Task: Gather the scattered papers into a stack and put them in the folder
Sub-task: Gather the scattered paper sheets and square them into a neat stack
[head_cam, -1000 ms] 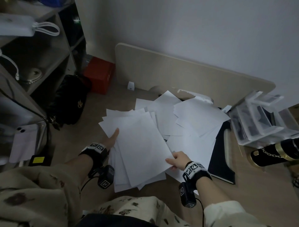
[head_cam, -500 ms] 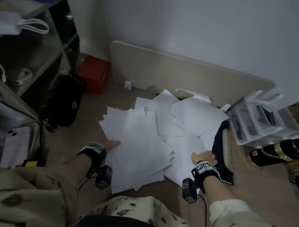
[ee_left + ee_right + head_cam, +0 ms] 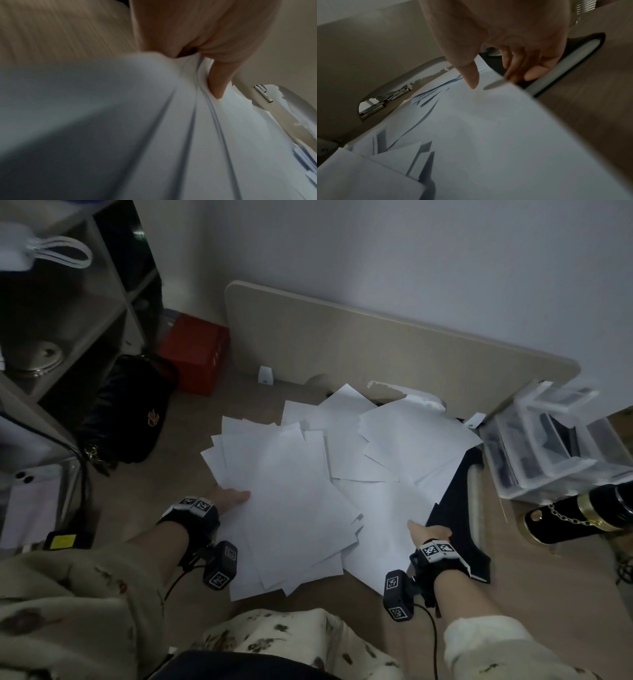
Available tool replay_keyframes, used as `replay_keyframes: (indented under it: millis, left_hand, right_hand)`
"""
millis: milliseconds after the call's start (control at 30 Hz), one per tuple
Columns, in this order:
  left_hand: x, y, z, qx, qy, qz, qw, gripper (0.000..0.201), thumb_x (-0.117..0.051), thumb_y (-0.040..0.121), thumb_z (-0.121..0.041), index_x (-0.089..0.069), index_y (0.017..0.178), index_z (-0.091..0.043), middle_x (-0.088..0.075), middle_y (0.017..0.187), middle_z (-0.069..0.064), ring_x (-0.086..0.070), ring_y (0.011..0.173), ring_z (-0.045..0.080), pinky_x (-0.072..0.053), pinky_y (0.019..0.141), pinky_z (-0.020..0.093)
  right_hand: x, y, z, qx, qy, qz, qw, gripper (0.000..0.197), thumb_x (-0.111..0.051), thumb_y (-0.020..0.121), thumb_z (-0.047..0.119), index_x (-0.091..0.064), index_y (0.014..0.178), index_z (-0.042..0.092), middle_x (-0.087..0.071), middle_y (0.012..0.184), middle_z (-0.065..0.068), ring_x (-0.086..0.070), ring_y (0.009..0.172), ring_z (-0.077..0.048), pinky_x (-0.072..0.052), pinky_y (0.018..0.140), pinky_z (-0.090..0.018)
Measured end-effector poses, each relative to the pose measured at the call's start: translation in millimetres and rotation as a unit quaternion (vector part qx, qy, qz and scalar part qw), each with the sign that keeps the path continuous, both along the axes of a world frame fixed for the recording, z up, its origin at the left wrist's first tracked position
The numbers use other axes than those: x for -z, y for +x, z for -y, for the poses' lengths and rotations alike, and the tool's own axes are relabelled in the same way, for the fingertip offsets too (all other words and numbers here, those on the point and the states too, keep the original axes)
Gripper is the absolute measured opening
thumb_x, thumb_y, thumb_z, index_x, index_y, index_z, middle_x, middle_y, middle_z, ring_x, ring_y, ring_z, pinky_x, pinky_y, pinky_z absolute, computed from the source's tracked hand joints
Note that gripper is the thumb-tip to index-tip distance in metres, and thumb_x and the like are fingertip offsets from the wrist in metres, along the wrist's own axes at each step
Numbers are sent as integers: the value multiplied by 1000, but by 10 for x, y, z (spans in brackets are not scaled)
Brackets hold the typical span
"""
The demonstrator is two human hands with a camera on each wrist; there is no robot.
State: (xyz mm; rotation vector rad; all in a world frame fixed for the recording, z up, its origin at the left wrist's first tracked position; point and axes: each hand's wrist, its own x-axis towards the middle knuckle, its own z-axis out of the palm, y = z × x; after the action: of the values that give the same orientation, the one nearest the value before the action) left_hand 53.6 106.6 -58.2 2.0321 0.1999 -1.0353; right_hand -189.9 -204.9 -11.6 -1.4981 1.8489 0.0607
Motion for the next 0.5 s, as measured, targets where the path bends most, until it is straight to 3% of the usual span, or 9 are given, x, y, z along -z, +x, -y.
replay_keyframes:
  millis: [100, 167, 233, 367, 433, 500]
  left_hand:
    - [0, -10, -4, 18, 10, -2, 1000, 53, -63, 91, -28, -49, 132, 2, -49, 137, 18, -48, 126, 36, -38, 108, 44]
    - [39, -2, -18, 3, 6, 2, 1000, 56, -66, 88, -29, -50, 132, 2, -51, 136, 19, -50, 124, 37, -39, 107, 47]
    - [56, -8, -26, -3, 9, 11, 1000, 55, -68, 86, -28, -52, 129, 2, -53, 133, 21, -52, 121, 38, -41, 105, 47]
    - [-17, -64, 8, -36, 2, 17, 999, 53, -71, 84, -22, -52, 127, 4, -54, 130, 25, -53, 120, 40, -43, 103, 48]
    - [-62, -88, 48, -1, 9, 5, 1000, 54, -64, 90, -21, -46, 134, 4, -47, 139, 22, -46, 127, 38, -37, 108, 46]
    - [-91, -100, 67, 4, 15, 10, 1000, 57, -63, 91, -21, -41, 137, 3, -42, 143, 20, -43, 130, 36, -35, 110, 44]
  right_hand:
    - [51, -46, 56, -7, 28, 122, 992, 49, -65, 87, 19, -49, 123, -9, -59, 115, -18, -57, 109, -35, -43, 93, -35]
    - [56, -34, 55, -38, 36, 181, 982, 28, -65, 86, 18, -61, 107, 1, -59, 100, -11, -59, 96, -30, -45, 85, -33]
    - [43, 0, 49, -65, 11, 186, 980, 19, -67, 78, 23, -55, 81, 8, -52, 81, -11, -50, 73, -23, -41, 70, -31]
    - [-89, 73, 51, -65, -62, 262, 961, 52, -71, 80, 15, -28, 51, 15, -28, 53, -4, -27, 50, -16, -23, 51, -25]
    - [-262, 135, 11, -50, -25, 335, 941, 49, -75, 79, 15, -36, 51, 16, -38, 54, -4, -36, 51, -15, -33, 52, -24]
    - [-423, 232, -43, -44, 19, 396, 917, 30, -77, 77, 15, -53, 60, 10, -55, 68, -12, -53, 62, -22, -48, 64, -33]
